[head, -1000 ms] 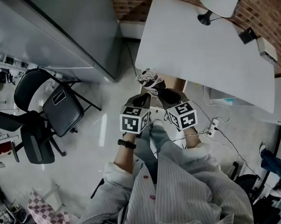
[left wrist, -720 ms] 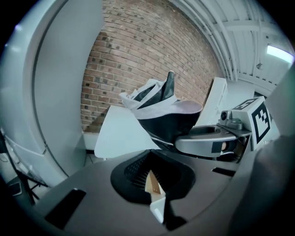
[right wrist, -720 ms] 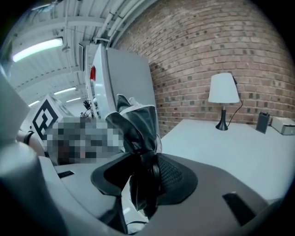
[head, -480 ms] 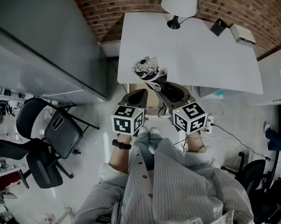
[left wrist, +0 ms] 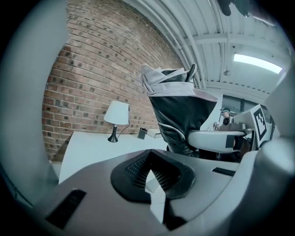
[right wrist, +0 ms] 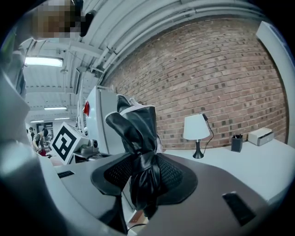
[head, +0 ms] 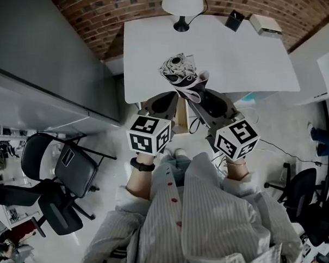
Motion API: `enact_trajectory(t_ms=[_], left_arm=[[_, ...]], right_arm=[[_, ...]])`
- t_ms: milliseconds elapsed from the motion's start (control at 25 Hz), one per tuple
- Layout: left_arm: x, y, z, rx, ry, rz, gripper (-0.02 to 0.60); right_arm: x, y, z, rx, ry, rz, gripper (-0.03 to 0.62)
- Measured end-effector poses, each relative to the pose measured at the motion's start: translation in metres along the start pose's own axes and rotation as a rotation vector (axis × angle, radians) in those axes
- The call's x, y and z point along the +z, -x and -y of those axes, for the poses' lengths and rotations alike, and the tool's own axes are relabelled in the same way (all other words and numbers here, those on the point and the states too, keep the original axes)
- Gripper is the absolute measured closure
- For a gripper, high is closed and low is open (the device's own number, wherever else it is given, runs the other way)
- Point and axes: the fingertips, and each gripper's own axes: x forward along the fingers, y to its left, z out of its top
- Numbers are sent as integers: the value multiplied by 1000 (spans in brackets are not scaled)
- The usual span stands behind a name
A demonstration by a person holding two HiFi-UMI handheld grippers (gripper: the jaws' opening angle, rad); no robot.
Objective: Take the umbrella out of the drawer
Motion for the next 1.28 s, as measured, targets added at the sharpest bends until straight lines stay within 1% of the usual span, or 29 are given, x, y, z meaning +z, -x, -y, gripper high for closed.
enact_trajectory(t_ms=[240,440,560,760,920,1080,1280], left_arm=[[11,-9,22,-52,-37,11,572],[15,-9,22,-78,-47,14,572],[17,-11,19,-81,-55,19,572],[22,-16,28,-78,-58,28,572],[18,-15,16,-77,-53,26,572],[19,-22,24,-76,-52,23,572],[15,-23,21,-74,-49,18,572]], right_arm=[[14,24,3,-17,-41,57,410],[17,19,-2,-22,-36,60,410],[16,15,-4,-20,-37,65,410],[19,22,1,-24,-39,70,410],[15,14,1,-29,-52,70,410],[17,20,10,-32,-72,73,410],[13,19,14,-37,-82,70,410]])
